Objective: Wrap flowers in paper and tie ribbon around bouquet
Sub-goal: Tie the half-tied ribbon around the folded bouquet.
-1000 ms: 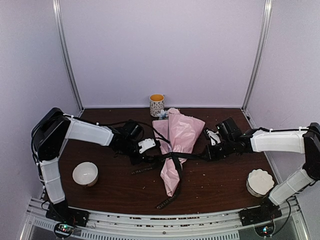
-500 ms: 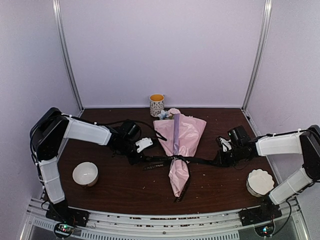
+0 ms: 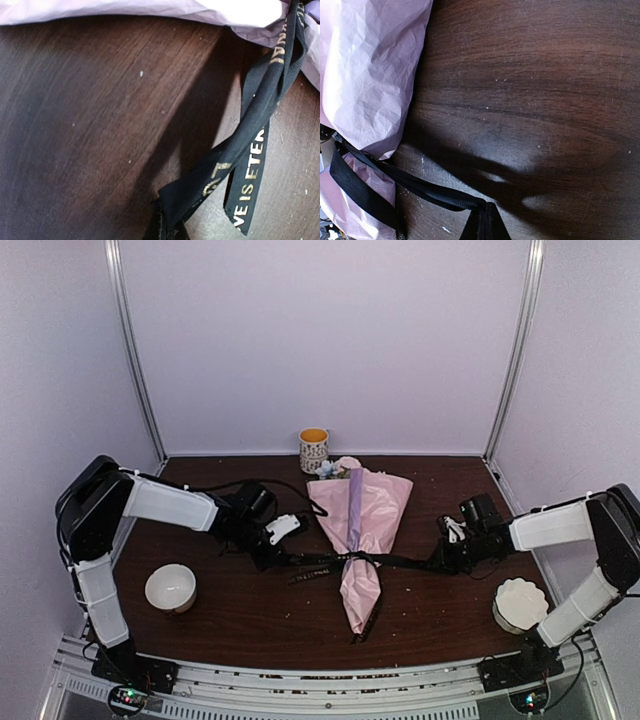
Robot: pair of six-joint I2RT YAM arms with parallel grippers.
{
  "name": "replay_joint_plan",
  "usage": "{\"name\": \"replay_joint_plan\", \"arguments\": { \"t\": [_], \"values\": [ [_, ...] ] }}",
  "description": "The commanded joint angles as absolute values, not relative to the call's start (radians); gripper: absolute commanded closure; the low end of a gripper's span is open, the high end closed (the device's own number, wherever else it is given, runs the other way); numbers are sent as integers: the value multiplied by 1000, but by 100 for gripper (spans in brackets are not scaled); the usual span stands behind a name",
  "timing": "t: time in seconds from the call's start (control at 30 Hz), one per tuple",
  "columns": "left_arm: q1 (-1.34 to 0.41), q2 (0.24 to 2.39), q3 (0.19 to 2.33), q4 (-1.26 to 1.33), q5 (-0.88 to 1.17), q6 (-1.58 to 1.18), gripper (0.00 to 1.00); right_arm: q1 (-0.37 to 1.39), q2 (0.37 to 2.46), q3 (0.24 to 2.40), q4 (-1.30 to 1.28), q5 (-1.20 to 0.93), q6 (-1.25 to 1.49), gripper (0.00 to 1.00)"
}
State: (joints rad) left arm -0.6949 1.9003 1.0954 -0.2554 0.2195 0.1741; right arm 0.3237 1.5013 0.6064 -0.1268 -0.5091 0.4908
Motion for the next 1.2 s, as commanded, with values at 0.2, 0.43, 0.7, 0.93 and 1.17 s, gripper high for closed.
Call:
{"name": "replay_joint_plan", "arguments": {
  "t": [0.2, 0.43, 0.7, 0.93, 1.17],
  "values": [
    [-632, 1856, 1035, -332, 201, 133, 100, 284, 1470, 571, -166, -364, 558, 100],
    [-651, 1839, 1014, -328, 249, 142, 100, 284, 1409, 614, -251, -283, 538, 100],
    [-758, 1722, 948, -226, 394, 219, 31, 310, 1333, 650, -212, -468, 528, 68],
    [-759, 1583, 966, -226, 405, 228, 2, 328, 1154, 769, -296, -402, 500, 0],
    [-501, 1569, 1045, -147, 231, -80, 2, 263, 1123, 877, -299, -185, 386, 0]
  ]
}}
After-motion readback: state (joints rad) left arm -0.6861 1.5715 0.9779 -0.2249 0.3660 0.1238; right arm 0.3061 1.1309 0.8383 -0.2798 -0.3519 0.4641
